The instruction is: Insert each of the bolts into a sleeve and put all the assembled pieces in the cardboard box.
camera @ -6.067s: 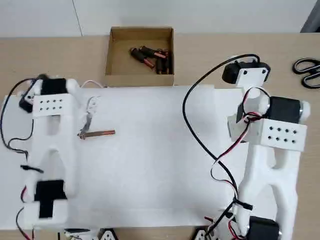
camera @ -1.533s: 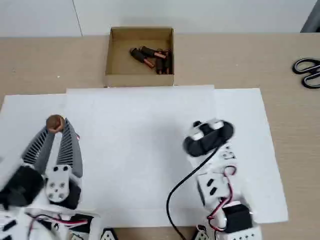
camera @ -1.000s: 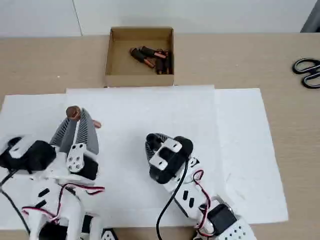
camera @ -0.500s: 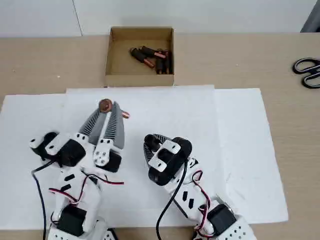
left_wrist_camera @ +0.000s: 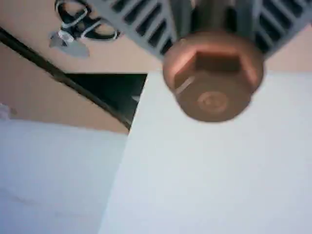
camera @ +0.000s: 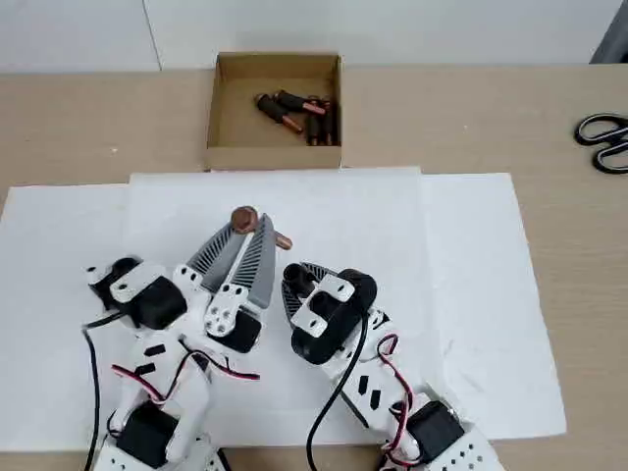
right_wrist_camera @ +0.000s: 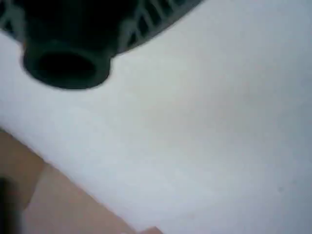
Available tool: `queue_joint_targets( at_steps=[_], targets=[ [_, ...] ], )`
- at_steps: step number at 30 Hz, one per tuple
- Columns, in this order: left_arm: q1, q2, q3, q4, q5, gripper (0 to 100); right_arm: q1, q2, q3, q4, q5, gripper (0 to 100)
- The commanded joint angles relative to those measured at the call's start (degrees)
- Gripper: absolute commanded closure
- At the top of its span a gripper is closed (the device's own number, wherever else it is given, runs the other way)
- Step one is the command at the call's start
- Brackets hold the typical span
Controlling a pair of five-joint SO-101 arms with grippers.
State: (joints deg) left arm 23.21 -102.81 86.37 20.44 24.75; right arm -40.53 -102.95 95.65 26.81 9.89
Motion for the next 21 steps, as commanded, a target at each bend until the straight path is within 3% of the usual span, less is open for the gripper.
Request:
queue_joint_targets(
  at_steps=[1, 21],
  targets=[
    [0.35, -0.44, -0.75, 0.53, 0.26, 99, -0.04, -0.84, 0.79, -1.36, 0.09, 99.6],
    [0.53, -0.35, -0.66, 0.7, 0.18, 99, 3.74, -0.92, 0.79, -2.07, 3.16, 99.6]
  ],
)
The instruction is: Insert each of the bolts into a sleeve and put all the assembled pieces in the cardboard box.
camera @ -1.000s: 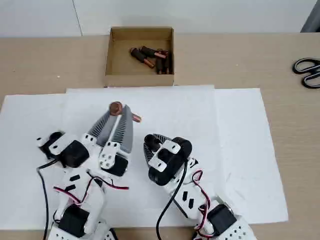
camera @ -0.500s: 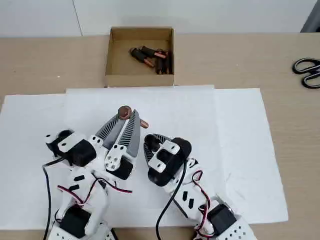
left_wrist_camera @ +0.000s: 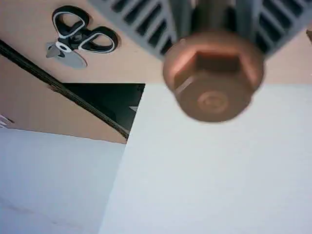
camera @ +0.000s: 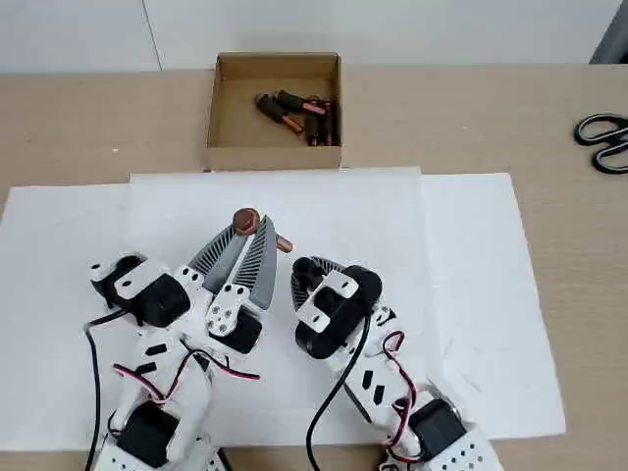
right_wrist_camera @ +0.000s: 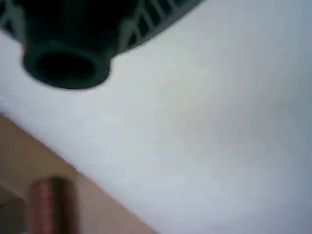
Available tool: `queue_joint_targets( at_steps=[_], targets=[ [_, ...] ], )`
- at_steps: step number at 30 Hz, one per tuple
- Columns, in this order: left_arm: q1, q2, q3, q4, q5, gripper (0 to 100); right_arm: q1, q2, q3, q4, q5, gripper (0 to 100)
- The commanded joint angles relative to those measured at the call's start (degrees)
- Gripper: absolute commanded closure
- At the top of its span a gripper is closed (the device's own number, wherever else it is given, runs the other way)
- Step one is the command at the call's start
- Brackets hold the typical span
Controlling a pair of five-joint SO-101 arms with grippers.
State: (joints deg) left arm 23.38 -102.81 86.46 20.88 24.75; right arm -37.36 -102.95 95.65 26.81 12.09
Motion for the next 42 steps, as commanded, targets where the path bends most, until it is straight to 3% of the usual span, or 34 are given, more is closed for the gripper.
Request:
queue_joint_targets(
  at_steps=[1, 8, 27, 34, 42],
  targets=[
    [0.35, -0.35, -0.75, 0.26, 0.18, 99, 0.57, -0.92, 0.79, -3.03, 0.97, 99.6],
    [4.13, -0.26, -0.48, 0.26, 0.0, 99, 0.57, -0.92, 0.79, -6.55, 3.25, 99.6],
    [4.4, -0.26, 3.21, 0.53, -2.37, 99, 0.48, -0.92, 0.26, -9.8, 3.25, 99.6],
    [9.49, -0.35, 3.47, 11.16, -3.25, 99, 0.48, -0.92, 0.26, -10.07, 3.25, 99.6],
    [9.58, -0.35, 5.14, 15.3, -3.34, 99, -1.27, -0.92, 0.53, -10.15, 3.34, 99.6]
  ],
)
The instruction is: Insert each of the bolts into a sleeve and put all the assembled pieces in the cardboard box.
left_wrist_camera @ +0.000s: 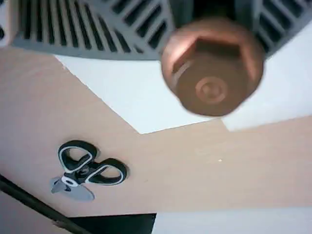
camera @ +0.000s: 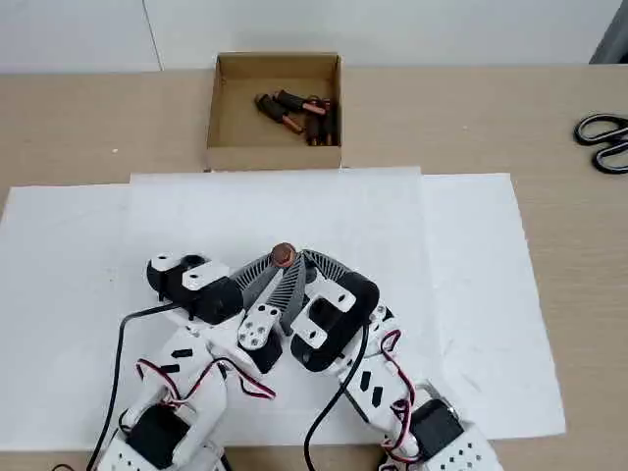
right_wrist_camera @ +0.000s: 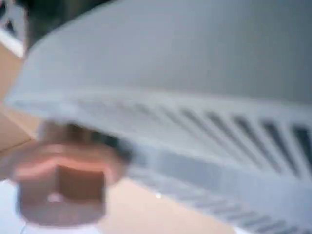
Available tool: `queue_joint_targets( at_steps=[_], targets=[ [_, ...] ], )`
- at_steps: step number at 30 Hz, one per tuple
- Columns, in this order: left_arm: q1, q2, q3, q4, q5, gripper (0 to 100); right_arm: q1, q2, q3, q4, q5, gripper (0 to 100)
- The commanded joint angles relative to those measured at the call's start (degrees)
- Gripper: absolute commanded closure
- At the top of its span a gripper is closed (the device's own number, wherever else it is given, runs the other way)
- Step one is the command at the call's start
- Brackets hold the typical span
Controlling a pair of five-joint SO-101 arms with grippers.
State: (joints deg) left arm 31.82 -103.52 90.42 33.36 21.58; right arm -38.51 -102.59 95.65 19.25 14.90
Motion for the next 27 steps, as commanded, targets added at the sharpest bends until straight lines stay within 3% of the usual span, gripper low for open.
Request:
queue_joint_targets(
  at_steps=[1, 4, 9, 12, 21, 27],
  targets=[
    [1.14, 0.26, 1.19, 2.73, -0.26, 99, -0.22, -1.27, 0.62, -2.59, 0.53, 99.6],
    [1.14, 0.26, 1.1, 2.55, -2.99, 97, -0.22, -1.27, 0.7, -2.33, 0.53, 99.6],
    [0.97, 0.26, -0.13, 2.73, -4.31, 81, -0.22, -1.19, 0.7, -2.07, 0.53, 99.6],
    [0.79, 0.26, -0.22, 2.73, -6.51, 81, -0.22, -1.1, 0.7, -2.07, 0.53, 99.6],
    [-8.18, 0.26, -1.19, 1.23, -15.12, 81, -0.13, -0.75, 0.7, -1.89, 0.53, 99.6],
    [-9.49, 0.26, -5.32, 1.32, -15.74, 81, -0.13, -1.01, 0.7, 1.45, 0.53, 99.6]
  ],
)
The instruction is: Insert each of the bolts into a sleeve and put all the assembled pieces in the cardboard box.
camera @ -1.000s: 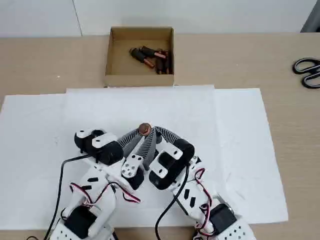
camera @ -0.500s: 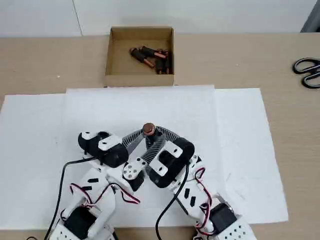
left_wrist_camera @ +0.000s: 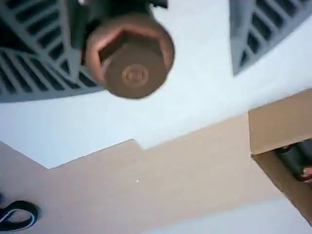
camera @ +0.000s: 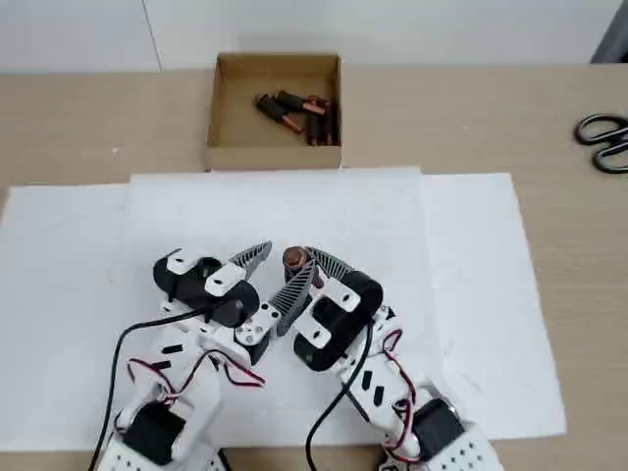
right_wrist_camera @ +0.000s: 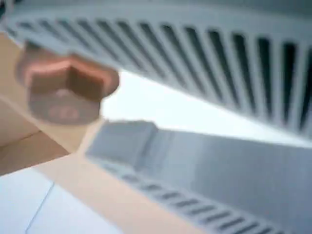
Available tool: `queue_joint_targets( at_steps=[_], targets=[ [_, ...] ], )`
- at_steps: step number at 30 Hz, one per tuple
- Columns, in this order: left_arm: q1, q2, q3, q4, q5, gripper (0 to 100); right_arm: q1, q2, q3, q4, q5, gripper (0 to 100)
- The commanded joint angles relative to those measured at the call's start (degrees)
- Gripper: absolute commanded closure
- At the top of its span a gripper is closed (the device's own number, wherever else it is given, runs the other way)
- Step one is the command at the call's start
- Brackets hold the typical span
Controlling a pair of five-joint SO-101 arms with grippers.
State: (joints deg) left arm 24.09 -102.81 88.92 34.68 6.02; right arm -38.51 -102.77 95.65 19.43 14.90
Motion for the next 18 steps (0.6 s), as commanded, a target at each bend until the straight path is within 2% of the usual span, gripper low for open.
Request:
queue_joint_targets(
  at_steps=[1, 4, 10, 12, 16, 18],
  targets=[
    [-1.76, -0.44, -4.53, 0.0, -0.18, 81, -0.13, -0.92, 0.7, 1.8, 0.53, 99.6],
    [-2.02, -0.44, -6.99, 0.09, -0.18, 82, -0.04, -0.92, 0.7, 2.24, 0.35, 99.6],
    [-2.11, -0.44, -12.35, 0.09, -0.44, 100, 0.13, -0.92, 0.7, 2.24, 0.44, 99.6],
    [-2.73, -0.44, -13.49, 0.09, -0.62, 99, 0.13, -0.92, 0.7, 2.24, 0.44, 99.6],
    [-8.97, -0.44, -15.08, 0.0, -4.31, 100, 1.89, -1.01, 0.7, 2.33, 0.18, 99.6],
    [-14.59, -0.26, -14.73, 0.09, -6.07, 100, 4.44, -0.57, 0.79, 2.59, 0.18, 99.6]
  ],
)
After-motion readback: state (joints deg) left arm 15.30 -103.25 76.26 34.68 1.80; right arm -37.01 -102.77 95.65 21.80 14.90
